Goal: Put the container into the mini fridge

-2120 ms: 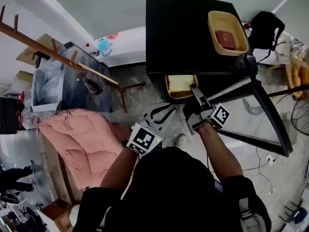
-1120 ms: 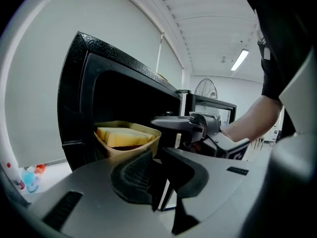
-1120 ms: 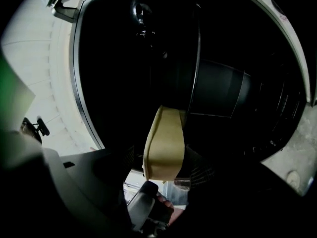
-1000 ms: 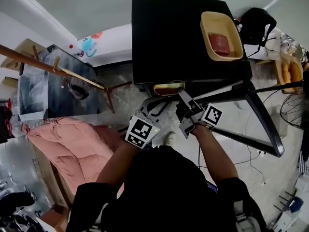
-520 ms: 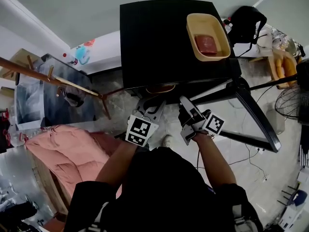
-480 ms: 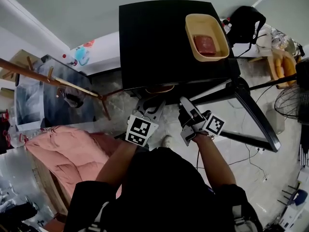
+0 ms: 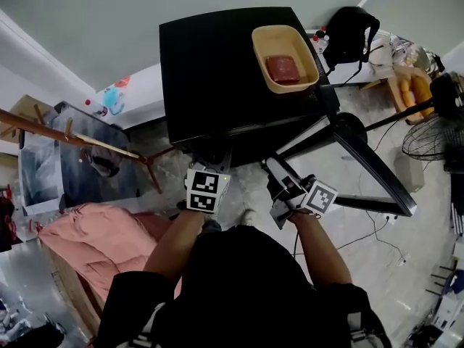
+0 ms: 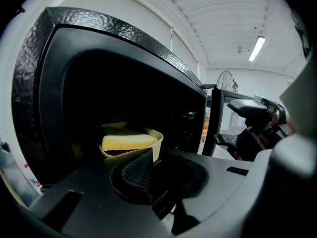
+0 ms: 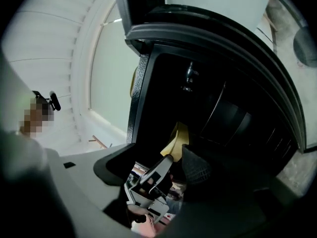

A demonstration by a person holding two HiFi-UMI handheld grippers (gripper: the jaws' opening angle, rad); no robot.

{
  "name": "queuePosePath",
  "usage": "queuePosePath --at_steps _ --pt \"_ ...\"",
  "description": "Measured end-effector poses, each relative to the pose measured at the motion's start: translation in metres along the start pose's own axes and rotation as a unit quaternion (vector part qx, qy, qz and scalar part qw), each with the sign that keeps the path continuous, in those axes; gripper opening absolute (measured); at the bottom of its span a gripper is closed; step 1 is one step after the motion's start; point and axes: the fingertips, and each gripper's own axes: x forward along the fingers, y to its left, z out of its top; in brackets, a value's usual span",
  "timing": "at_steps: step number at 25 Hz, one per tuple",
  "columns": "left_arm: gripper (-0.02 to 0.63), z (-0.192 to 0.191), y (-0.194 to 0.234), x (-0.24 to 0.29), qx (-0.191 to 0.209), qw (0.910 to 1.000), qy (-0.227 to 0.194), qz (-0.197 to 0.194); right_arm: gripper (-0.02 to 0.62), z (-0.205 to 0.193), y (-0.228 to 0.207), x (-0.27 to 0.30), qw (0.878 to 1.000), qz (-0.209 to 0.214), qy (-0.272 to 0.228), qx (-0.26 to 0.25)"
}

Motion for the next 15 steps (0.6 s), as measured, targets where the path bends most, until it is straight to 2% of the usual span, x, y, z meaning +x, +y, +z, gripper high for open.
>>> queuePosePath --at_steps 6,15 --pt "0.064 0.008 -0.006 -0.003 -0.010 0.9999 -0.008 -0.011 0.298 -0.004 0.013 -0.011 1.000 -0.003 -0.001 -0.024" --pt "0.064 0.031 -0.028 -0.034 -0.012 0.9980 -0.048 -0.039 0.231 0.005 0.043 -0.028 0.990 -0.013 -0.028 -0.140"
